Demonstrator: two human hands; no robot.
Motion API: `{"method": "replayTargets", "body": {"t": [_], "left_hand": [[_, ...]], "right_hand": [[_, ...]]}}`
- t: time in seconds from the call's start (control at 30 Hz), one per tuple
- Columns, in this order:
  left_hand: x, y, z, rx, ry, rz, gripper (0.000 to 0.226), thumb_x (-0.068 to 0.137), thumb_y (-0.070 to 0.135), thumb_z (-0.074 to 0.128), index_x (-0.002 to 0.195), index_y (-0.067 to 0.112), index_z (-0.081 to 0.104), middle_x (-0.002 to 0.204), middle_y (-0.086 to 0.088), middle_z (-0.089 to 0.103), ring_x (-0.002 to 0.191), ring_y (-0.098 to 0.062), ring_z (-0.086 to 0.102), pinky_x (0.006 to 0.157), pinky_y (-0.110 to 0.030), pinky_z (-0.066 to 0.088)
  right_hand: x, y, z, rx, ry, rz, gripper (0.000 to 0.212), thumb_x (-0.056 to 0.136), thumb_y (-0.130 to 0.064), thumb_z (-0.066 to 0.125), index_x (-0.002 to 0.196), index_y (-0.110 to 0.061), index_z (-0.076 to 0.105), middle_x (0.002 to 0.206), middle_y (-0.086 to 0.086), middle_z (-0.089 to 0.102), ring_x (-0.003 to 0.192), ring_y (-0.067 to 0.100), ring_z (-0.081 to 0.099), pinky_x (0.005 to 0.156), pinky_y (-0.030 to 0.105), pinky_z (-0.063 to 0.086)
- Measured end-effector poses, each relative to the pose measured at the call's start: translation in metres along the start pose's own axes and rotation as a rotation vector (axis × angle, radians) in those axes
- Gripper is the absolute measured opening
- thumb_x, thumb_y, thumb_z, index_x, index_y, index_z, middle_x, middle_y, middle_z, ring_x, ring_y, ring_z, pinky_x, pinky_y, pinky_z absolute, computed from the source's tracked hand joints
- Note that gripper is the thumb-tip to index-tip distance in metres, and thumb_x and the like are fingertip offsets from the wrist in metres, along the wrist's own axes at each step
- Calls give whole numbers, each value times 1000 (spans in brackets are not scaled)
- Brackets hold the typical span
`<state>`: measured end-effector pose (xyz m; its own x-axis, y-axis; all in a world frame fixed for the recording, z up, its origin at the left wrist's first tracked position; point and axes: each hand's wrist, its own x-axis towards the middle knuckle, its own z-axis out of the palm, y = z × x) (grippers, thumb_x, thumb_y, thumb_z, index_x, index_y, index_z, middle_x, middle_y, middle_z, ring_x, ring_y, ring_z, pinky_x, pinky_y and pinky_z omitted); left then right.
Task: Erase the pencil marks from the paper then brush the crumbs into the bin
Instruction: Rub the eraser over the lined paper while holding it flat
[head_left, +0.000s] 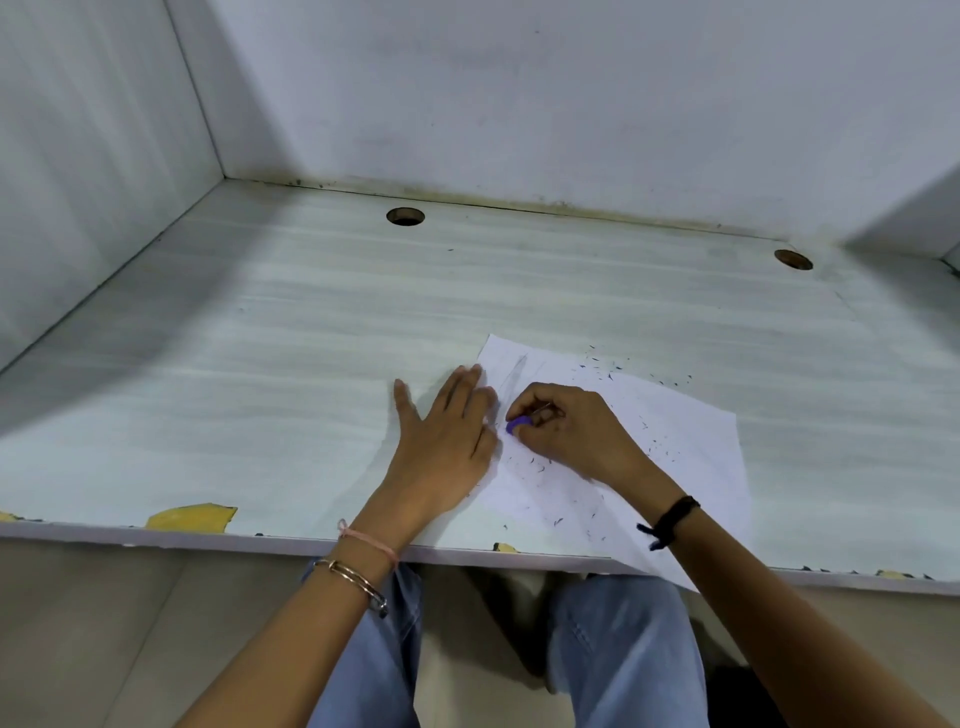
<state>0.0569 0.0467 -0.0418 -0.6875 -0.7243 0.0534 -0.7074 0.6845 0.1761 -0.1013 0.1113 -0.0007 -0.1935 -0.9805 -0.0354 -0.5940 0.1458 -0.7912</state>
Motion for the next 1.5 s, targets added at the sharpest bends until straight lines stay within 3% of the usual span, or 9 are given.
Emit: {"method": "replayTargets", "body": {"t": [0.33, 0.43, 0.57, 0.7, 0.87, 0.97, 1.13, 1.27, 1.5], "left_hand": [[0, 1, 5, -54, -68, 57, 104, 77, 86, 12, 154, 19, -9, 162, 5, -16, 145, -4, -22, 112, -61, -18], [0, 1, 4, -48, -66, 57, 106, 77, 86, 13, 154, 18, -10, 162, 4, -16, 145, -4, -22, 112, -61, -17], [-1, 1, 5, -67, -50, 51, 106, 76, 87, 12, 155, 19, -9, 162, 5, -16, 145, -4, -21, 112, -59, -20], [1, -1, 6, -60, -52, 54, 105, 77, 86, 13, 155, 19, -7, 162, 4, -15, 145, -5, -21, 112, -61, -18], [0, 1, 5, -76, -41, 50, 104, 78, 85, 15, 155, 19, -6, 162, 4, -14, 146, -5, -19, 111, -61, -19], [1, 0, 7, -73, -32, 60, 103, 78, 86, 15, 156, 19, -3, 163, 3, -12, 146, -6, -20, 111, -62, -18], [0, 1, 5, -72, -45, 49, 105, 77, 86, 14, 155, 19, -7, 162, 4, -15, 146, -5, -20, 111, -61, -20], [1, -1, 7, -72, -31, 67, 105, 76, 87, 11, 156, 20, -4, 163, 3, -12, 146, -6, -20, 111, -63, -17], [1, 0, 6, -90, -25, 66, 103, 78, 86, 14, 155, 21, -4, 162, 3, -13, 146, -5, -20, 111, -62, -19]], "right_hand": [[12, -13, -11, -181, -45, -67, 6, 75, -8, 71, 76, -13, 71, 72, -2, 70, 61, 5, 60, 61, 17, 49], [9, -18, -14, -212, -169, -60, 6, 73, -10, 73, 74, -15, 72, 68, -4, 69, 59, 4, 60, 60, 18, 49], [24, -18, -24, -221, -8, -80, 9, 73, -1, 68, 73, -10, 71, 66, 2, 68, 55, 10, 59, 57, 25, 49], [12, -24, -14, -276, -213, -103, 6, 75, -9, 72, 74, -15, 72, 66, -6, 68, 58, 4, 59, 59, 19, 48], [26, -21, -21, -234, -48, -104, 8, 73, -1, 69, 73, -9, 71, 61, -2, 66, 55, 10, 60, 60, 30, 52], [17, -26, -14, -284, -233, -117, 6, 74, -8, 73, 74, -13, 72, 63, -6, 67, 56, 2, 57, 58, 16, 47], [33, -20, -23, -283, -49, -98, 6, 72, -1, 69, 71, -8, 70, 62, 1, 66, 53, 11, 59, 56, 26, 47], [21, -25, -16, -331, -238, -132, 4, 74, -8, 72, 74, -12, 71, 65, -2, 68, 56, 4, 58, 58, 17, 45], [29, -26, -14, -374, -189, -149, 7, 73, -3, 68, 74, -10, 71, 64, -2, 66, 56, 6, 57, 55, 17, 43]]}}
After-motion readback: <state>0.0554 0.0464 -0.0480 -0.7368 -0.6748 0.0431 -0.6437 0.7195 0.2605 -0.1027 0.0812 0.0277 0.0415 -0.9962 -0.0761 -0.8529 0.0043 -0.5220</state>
